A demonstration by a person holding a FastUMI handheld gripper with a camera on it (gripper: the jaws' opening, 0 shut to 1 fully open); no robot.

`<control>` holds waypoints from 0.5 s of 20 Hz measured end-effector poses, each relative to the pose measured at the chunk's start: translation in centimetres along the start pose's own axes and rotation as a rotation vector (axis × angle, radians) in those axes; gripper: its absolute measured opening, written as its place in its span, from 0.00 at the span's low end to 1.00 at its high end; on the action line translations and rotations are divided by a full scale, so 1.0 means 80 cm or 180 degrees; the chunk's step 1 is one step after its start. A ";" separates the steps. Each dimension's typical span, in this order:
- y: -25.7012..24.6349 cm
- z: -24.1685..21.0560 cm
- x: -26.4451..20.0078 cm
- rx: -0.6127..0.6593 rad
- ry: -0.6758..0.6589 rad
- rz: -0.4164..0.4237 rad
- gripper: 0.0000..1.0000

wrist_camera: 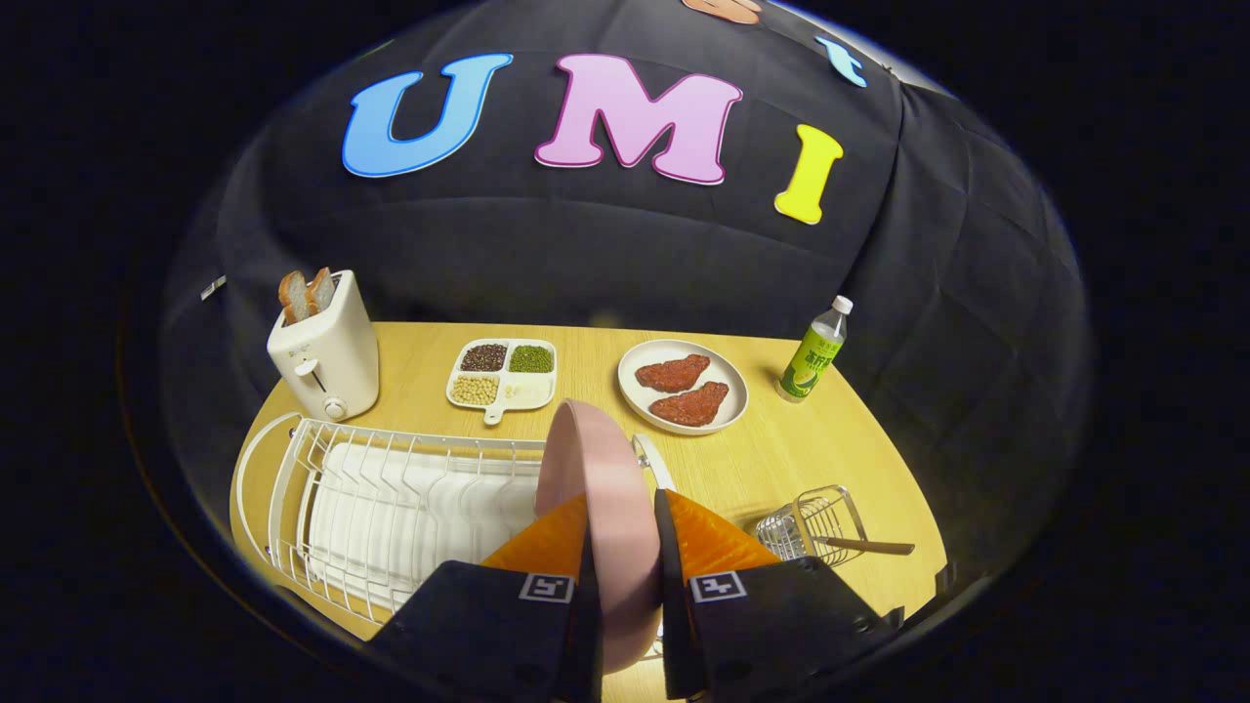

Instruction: Take the plate from the dish rack, then take the spoon from the basket and place it into the plate.

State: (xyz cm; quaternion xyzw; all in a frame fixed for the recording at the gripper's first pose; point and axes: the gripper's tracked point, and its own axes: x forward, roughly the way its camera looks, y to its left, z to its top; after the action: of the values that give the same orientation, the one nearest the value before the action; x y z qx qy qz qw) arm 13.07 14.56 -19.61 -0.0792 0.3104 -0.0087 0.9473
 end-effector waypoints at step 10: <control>-0.030 0.033 -0.011 0.0163 -0.0210 -0.0168 0.26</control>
State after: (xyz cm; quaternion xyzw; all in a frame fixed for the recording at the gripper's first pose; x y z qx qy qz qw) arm 13.98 12.65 -16.65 -0.0634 0.2765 -0.0390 0.9581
